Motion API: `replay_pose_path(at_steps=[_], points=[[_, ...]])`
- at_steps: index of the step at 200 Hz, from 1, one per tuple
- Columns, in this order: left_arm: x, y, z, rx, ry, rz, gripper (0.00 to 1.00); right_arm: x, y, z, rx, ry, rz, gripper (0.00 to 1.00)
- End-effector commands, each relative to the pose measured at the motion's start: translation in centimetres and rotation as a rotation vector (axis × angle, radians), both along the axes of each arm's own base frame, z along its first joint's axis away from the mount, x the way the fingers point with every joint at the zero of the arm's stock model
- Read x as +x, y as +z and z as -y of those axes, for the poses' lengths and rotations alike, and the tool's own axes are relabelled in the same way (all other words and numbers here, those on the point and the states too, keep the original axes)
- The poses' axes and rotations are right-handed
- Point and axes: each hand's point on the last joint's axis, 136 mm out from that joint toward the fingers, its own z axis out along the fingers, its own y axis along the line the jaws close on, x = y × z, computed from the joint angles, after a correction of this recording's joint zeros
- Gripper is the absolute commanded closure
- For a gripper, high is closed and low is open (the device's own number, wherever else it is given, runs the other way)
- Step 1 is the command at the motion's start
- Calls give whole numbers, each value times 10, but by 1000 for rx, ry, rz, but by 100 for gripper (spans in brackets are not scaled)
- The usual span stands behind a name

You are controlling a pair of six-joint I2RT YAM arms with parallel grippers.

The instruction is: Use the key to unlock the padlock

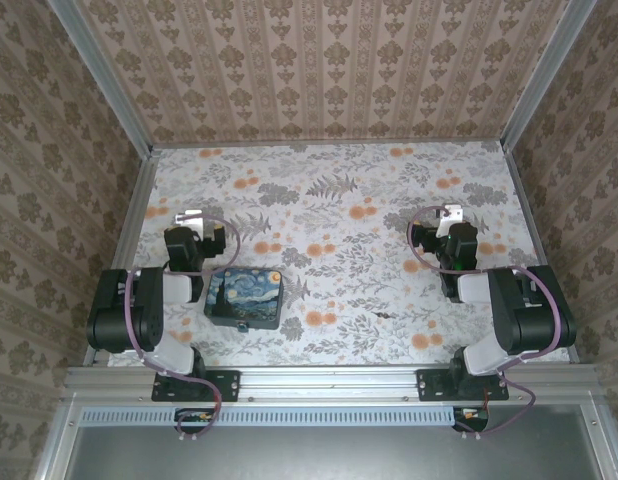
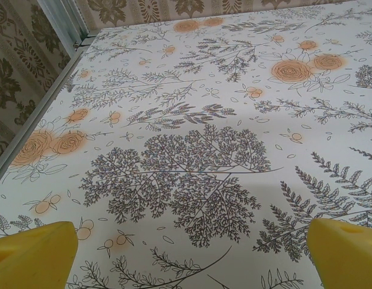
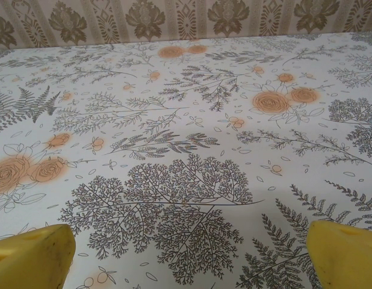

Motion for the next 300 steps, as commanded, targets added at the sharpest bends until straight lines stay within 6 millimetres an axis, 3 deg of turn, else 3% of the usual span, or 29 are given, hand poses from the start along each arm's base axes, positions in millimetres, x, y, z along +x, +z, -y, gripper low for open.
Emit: replay_pose_path(at_steps=[1,67,99,118,151,179,192,218,236,295,300], points=[[5,11,1,-14,1,34,0,5,4,1,-6,1,5,0],[4,15,7,-10,-33,39,0,4,8,6,0,-30,15,0],[0,34,1,1,12,36,0,-1,29,10,-6,-51,4,0],[0,48,-7,1,60,7,0,-7,56,13,7,-75,34,0],[-2,73,-11,-57,118,-44,0,-10,81,8,191,-86,18,1],[-14,84,-14,-185,203,-117,0,-10,92,-25,330,70,-10,0],[-28,80,-18,-257,280,-190,0,-11,95,-43,415,147,-40,1],[-52,74,-4,-354,267,-318,0,-15,93,-71,517,198,-173,3],[-72,67,5,-419,262,-383,0,-22,89,-104,548,259,-278,8],[-122,33,29,-533,250,-616,0,-68,45,-221,614,465,-570,14],[-124,31,32,-541,248,-629,0,-75,32,-230,607,476,-619,15]])
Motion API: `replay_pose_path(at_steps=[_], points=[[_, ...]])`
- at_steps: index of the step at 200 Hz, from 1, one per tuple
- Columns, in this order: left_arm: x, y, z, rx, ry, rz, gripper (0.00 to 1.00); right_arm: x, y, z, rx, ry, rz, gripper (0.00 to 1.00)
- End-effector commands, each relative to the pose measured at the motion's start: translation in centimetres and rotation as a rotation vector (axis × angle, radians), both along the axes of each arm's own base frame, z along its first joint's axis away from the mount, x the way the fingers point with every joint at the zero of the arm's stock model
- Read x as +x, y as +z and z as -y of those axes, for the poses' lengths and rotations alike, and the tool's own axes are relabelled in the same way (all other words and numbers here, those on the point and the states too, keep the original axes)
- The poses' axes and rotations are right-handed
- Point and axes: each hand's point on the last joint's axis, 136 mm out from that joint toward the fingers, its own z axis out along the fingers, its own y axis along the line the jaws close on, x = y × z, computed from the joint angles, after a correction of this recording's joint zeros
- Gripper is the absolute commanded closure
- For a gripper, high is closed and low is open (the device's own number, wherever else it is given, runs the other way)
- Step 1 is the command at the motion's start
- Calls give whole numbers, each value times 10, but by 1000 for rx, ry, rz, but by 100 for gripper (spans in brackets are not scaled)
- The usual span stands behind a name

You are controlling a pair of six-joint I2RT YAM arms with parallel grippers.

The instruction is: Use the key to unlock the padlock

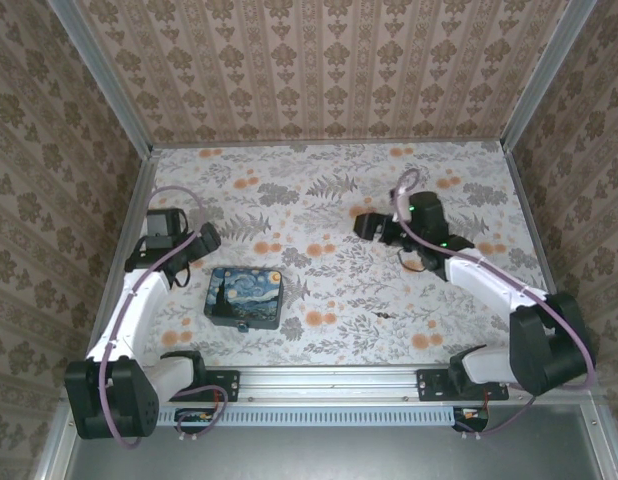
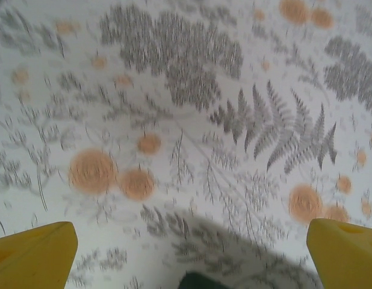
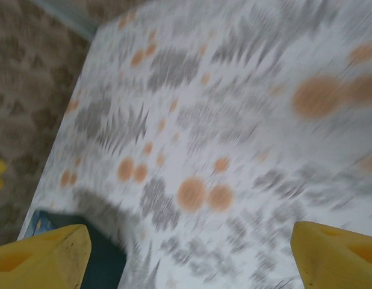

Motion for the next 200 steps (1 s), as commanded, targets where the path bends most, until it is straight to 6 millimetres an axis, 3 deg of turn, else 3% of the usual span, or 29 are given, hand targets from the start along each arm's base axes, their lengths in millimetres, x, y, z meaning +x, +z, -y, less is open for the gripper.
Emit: replay_pose_path(at_steps=[1,33,85,158,200], points=[[-33,-23,17,-96,-8,-145,0,-31,-31,-38,26,88,-180,15],[-47,-29,34,-132,-53,-168,0,-74,-52,-86,33,226,-264,22],[-69,-40,43,-138,-98,-185,0,-113,-58,-127,41,334,-298,25],[-81,-52,53,-154,-120,-197,0,-130,-63,-174,58,435,-329,28],[-81,-53,67,-171,-153,-186,0,-129,-60,-194,108,467,-344,33]])
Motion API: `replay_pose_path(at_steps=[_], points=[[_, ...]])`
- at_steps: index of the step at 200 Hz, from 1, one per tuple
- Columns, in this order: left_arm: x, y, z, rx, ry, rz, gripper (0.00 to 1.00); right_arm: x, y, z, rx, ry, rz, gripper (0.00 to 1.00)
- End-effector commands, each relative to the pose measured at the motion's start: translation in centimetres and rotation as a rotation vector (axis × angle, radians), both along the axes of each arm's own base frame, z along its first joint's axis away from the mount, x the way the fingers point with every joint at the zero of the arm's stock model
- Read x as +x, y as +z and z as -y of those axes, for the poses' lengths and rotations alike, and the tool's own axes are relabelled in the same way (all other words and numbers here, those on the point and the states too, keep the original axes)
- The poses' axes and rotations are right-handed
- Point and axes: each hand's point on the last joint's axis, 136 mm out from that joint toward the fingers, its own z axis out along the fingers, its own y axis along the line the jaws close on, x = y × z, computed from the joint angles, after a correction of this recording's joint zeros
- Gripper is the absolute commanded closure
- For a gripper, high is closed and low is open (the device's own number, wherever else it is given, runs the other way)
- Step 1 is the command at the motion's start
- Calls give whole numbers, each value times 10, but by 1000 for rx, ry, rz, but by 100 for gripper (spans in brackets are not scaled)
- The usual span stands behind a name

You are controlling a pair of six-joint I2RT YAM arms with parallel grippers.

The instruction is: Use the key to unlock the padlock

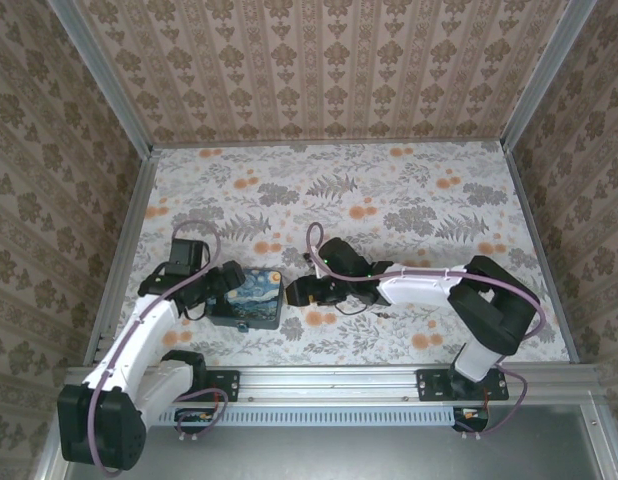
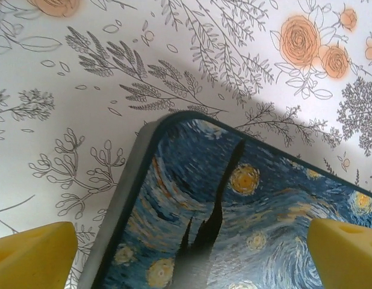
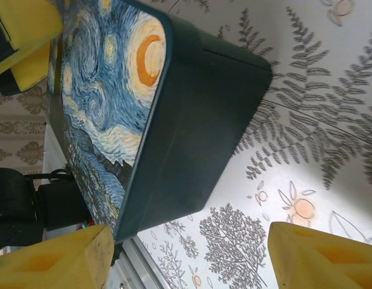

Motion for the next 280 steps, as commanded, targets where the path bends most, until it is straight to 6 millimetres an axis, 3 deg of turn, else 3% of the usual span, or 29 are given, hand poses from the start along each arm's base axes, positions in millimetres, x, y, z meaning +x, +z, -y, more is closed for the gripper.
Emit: replay_pose_path(at_steps=[1,40,88,119,144,224,247,280], points=[[-2,0,8,-29,-2,6,0,3,15,-20,71,22,-12,34],[-2,0,19,-48,-13,17,0,4,15,-36,114,39,-49,51],[4,1,46,-93,-47,45,0,22,8,-28,96,-25,-50,60],[19,4,68,-119,-79,65,0,50,6,-6,103,-129,-56,65],[34,7,103,-124,-167,85,0,74,6,15,108,-204,-55,66],[112,19,215,-124,-373,118,0,142,-2,121,53,-489,-29,65],[123,16,232,-123,-402,108,0,155,-2,137,67,-527,-40,65],[126,8,241,-142,-403,99,0,166,-4,149,66,-563,-46,63]])
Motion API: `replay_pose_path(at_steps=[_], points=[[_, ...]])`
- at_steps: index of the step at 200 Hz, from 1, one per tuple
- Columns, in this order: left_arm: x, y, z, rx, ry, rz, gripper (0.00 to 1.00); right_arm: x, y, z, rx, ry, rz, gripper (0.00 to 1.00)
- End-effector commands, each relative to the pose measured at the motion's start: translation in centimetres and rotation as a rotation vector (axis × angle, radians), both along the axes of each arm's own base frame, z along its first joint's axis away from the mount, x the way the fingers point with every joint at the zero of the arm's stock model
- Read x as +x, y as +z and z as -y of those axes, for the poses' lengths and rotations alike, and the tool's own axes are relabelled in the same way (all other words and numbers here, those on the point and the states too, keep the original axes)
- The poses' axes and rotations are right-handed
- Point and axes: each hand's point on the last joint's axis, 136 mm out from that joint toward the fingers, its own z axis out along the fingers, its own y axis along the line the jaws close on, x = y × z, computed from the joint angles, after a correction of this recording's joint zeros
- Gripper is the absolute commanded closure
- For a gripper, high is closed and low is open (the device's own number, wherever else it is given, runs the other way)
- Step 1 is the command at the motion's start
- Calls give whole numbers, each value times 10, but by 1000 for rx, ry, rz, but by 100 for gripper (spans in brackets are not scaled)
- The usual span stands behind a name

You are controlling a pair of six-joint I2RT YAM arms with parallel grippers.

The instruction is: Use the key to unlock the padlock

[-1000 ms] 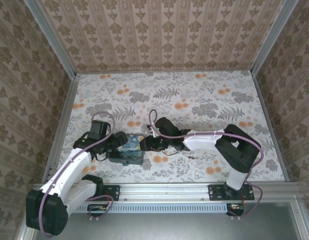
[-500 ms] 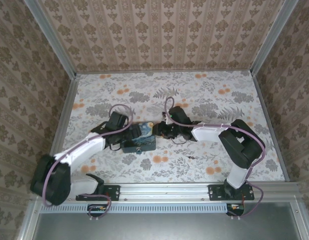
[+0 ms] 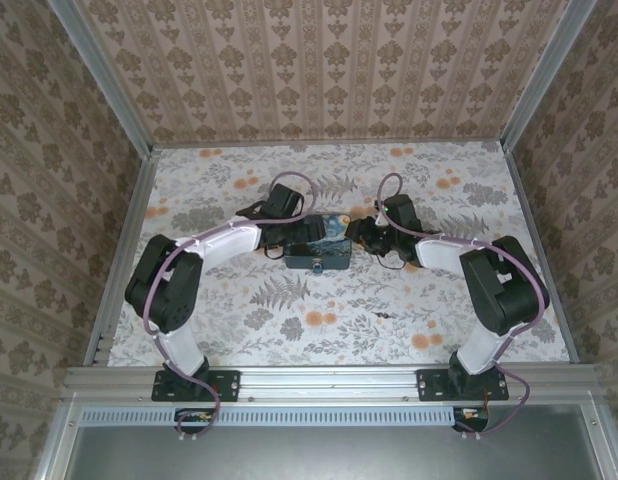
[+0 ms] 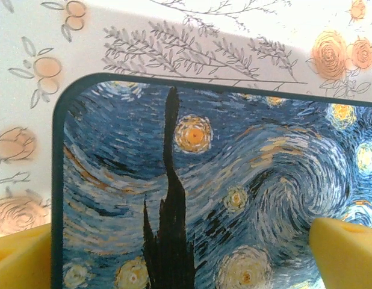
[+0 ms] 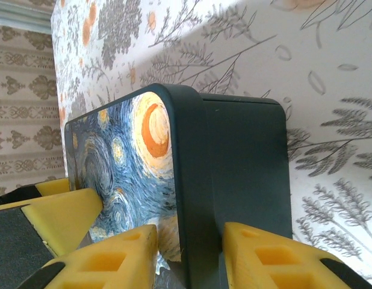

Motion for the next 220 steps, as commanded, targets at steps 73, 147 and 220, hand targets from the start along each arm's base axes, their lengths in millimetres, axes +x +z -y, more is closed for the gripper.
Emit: replay_pose_path(at_steps=[73,147,220], points=[[5,10,19,-62,-33,37,0,0,10,33,1,-43,23,33],[20,45,-30,31,28,154,0,-68,8,79,-160,27,-16,31],[-2,47,-50,58,107,149,0,-146,-39,93,-280,133,-151,36]])
